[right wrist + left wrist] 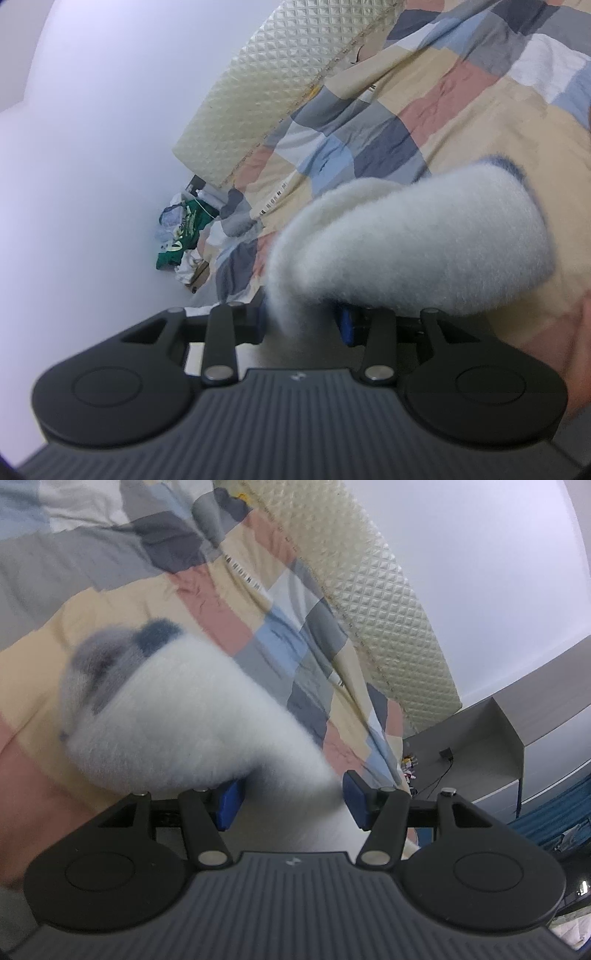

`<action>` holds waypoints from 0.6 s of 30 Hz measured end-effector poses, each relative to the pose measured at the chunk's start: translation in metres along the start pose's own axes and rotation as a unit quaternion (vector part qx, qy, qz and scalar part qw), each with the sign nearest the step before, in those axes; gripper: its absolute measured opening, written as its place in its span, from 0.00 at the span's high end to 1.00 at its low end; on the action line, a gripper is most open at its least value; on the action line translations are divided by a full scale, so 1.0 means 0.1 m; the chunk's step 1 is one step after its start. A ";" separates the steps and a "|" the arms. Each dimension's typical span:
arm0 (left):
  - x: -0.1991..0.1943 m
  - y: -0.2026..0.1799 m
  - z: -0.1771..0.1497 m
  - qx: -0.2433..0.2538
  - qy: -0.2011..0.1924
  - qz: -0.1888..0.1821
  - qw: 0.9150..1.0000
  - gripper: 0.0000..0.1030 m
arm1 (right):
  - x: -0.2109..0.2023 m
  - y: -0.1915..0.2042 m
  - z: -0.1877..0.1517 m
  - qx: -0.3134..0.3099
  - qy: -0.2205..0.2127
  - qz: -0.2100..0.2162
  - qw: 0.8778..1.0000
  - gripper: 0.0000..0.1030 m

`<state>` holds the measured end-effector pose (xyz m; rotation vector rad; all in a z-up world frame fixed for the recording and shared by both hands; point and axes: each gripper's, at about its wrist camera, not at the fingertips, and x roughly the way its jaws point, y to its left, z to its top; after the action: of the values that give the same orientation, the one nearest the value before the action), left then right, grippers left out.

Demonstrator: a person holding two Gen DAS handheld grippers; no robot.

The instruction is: Fold large clothes

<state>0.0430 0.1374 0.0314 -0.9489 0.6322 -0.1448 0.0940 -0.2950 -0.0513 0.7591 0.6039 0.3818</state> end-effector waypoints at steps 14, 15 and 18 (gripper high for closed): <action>1.27 0.18 0.48 0.070 0.019 0.040 0.997 0.34 | 0.94 -0.26 0.54 0.020 0.041 -0.010 0.999 0.55; 1.37 0.23 0.51 0.070 0.025 0.051 0.996 0.34 | 1.05 -0.30 0.57 0.019 0.047 -0.012 0.999 0.55; 1.64 0.38 0.57 0.076 0.033 0.063 0.995 0.34 | 1.34 -0.43 0.60 0.024 0.060 -0.021 0.998 0.55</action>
<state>0.2030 0.1374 -0.0470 -0.7587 0.7292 -0.1106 0.2397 -0.2845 -0.0982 0.7728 0.7436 0.3776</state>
